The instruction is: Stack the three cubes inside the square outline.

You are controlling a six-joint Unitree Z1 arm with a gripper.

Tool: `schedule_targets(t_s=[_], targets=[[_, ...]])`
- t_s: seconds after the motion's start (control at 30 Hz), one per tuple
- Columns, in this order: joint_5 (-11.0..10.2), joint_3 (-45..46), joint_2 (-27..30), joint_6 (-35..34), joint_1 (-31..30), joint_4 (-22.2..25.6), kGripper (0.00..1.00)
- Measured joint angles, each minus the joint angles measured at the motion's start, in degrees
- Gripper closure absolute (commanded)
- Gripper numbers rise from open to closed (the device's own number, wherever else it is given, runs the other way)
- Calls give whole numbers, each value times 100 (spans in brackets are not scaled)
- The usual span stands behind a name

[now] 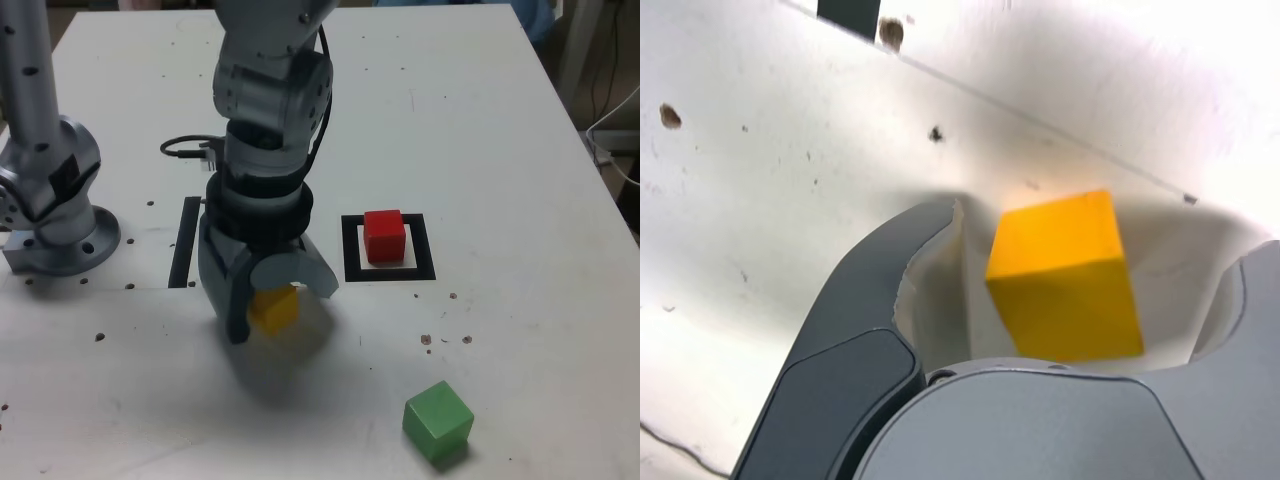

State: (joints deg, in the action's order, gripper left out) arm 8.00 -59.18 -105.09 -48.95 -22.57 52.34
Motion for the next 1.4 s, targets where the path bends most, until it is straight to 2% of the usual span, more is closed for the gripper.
schedule_targets(t_s=[0.13,0.4,0.57,0.87,1.13,1.4], targets=[[-9,10,0,13,30,0,23],[4,10,0,128,104,114,41],[-3,9,2,140,113,125,45],[-175,9,8,198,114,115,50],[-194,-52,84,373,114,129,68],[-431,-214,261,904,150,410,71]])
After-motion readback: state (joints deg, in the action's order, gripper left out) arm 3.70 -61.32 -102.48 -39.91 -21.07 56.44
